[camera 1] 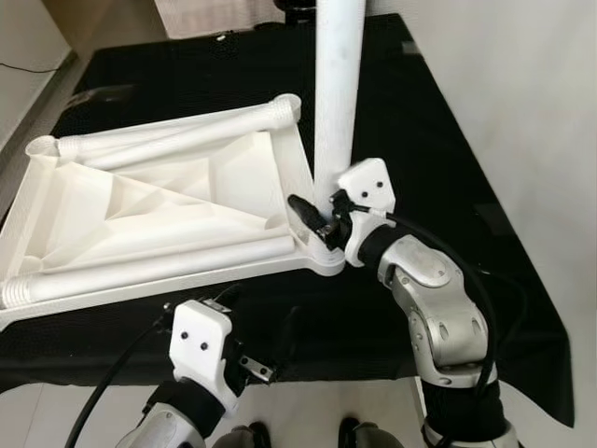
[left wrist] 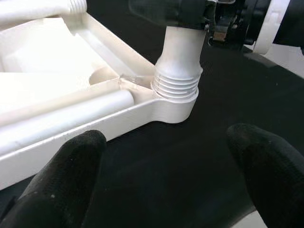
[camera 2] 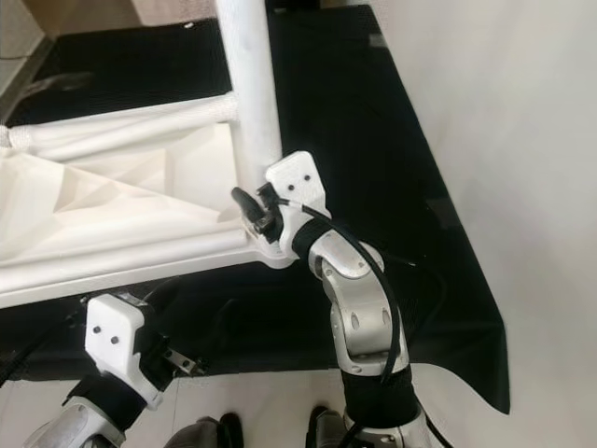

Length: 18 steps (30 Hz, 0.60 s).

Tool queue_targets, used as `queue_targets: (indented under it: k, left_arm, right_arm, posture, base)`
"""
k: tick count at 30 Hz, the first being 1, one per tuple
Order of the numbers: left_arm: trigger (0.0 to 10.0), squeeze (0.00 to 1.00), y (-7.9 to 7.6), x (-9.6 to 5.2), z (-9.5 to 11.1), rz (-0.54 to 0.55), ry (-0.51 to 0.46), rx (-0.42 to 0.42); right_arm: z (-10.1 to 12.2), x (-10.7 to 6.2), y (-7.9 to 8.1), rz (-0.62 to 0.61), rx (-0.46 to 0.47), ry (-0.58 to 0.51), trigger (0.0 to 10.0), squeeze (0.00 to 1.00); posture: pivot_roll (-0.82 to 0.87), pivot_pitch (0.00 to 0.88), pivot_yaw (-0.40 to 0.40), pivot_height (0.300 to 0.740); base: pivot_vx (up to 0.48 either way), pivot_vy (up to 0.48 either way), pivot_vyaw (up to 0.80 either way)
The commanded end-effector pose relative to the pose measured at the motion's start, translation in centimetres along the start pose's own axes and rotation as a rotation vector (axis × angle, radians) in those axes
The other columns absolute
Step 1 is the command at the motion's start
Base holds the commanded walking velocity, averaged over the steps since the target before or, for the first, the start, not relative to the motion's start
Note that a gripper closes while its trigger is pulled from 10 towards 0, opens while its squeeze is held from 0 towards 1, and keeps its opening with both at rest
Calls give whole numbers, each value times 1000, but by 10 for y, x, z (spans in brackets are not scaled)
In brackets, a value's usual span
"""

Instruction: Building children table

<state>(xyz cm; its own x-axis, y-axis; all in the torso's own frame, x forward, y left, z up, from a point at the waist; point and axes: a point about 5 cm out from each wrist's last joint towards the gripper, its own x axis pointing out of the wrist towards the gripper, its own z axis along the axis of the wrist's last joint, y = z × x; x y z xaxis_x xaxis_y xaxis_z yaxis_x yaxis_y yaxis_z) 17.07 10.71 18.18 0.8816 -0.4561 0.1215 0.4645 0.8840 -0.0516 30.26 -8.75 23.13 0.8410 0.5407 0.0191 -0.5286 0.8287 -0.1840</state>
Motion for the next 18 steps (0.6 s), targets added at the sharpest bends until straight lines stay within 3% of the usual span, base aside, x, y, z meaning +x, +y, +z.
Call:
queue_targets:
  k: [1, 4, 5, 7, 8, 12, 13, 15, 16, 17, 18]
  left_arm:
    - [10000, 0, 1, 0, -4, 2, 11, 16]
    - [10000, 0, 2, 0, -4, 10, 6, 17]
    - [10000, 0, 2, 0, -4, 13, 4, 17]
    - [10000, 0, 3, 0, -4, 17, 1, 17]
    - [10000, 0, 4, 1, -4, 21, -2, 15]
    - [10000, 0, 4, 2, -4, 24, -7, 15]
    - [10000, 0, 4, 3, -5, 25, -13, 16]
    - [10000, 0, 3, 3, -5, 25, -16, 16]
    - [10000, 0, 3, 3, -5, 25, -18, 15]
    - [10000, 0, 3, 4, -5, 24, -20, 14]
    - [10000, 0, 3, 4, -6, 23, -21, 14]
  right_arm:
    - [-49, 2, 0, -26, 119, 249, 0, 0]
    - [-45, 4, 3, -8, 116, 237, 863, 0]
    - [-44, 4, 3, -14, 118, 224, 10000, 0]
    - [-40, 4, 5, -12, 119, 208, 10000, 0]
    - [-35, 4, 7, 12, 139, 174, 10000, 1000]
    - [-25, 5, 13, 81, 175, 113, 10000, 1000]
    - [-8, 5, 19, 258, 188, 0, 10000, 1000]
    - [-2, 5, 18, 314, 174, -35, 10000, 1000]
    - [2, 5, 18, 367, 164, -56, 10000, 843]
    - [5, 4, 19, 440, 132, -68, 10000, 0]
    - [7, 4, 19, 492, 110, -75, 10000, 0]
  posture:
    - [-36, 272, 17, 740]
    - [-36, 273, 16, 740]
    - [-36, 273, 16, 740]
    - [-37, 274, 17, 740]
    - [-38, 275, 18, 740]
    - [-38, 275, 16, 740]
    - [-37, 274, 16, 740]
    - [-33, 272, 14, 740]
    - [-33, 272, 14, 740]
    - [-30, 265, 7, 740]
    - [-30, 265, 7, 740]
  base:
    - [0, 0, 0]
    - [0, 0, 0]
    - [0, 0, 0]
    - [0, 0, 0]
    - [0, 0, 0]
    - [0, 0, 0]
    - [0, 0, 0]
    - [0, 0, 0]
    - [0, 0, 0]
    - [0, 0, 0]
    - [0, 0, 0]
